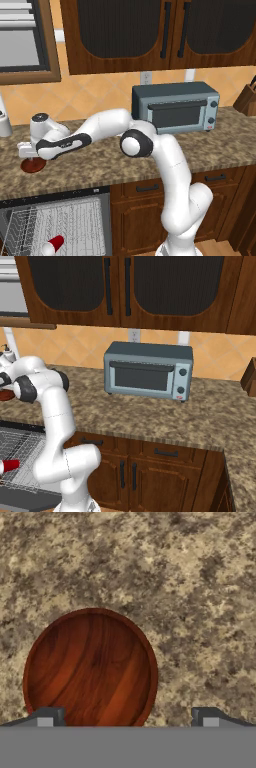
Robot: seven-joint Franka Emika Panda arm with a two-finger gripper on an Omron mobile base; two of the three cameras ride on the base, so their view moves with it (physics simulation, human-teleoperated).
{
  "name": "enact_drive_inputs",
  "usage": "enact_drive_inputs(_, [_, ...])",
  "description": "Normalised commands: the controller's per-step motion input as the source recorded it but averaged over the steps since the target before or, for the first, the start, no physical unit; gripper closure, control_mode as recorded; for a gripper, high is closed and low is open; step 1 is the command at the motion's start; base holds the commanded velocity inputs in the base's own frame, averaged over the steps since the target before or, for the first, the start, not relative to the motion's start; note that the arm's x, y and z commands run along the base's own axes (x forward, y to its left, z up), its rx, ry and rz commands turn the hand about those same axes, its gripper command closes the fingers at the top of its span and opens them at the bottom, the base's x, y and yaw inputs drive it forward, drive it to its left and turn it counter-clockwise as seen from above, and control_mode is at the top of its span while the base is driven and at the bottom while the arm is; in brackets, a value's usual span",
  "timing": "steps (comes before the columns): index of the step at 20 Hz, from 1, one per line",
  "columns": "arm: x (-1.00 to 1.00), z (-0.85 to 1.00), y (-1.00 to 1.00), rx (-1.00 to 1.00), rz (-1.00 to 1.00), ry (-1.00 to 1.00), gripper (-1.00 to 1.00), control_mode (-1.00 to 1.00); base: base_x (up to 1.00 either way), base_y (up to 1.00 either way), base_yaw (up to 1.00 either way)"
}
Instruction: Pick up the cup and bowl from the counter, place them in the dishwasher, and close the dishwasher door.
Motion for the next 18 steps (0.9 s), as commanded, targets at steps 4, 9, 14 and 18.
enact_drive_inputs(4, [0.00, -0.18, -0.10, 0.07, 0.00, 0.00, -1.00, -1.00, 0.00, 0.00, 0.00])
enact_drive_inputs(9, [0.06, -0.26, -0.04, 0.02, 0.00, 0.00, -1.00, -1.00, 0.00, 0.00, 0.00])
enact_drive_inputs(14, [0.07, -0.33, -0.06, 0.00, 0.00, 0.00, -1.00, -1.00, 0.00, 0.00, 0.00])
enact_drive_inputs(18, [0.14, -0.17, 0.00, 0.00, 0.00, 0.00, -1.00, -1.00, 0.00, 0.00, 0.00])
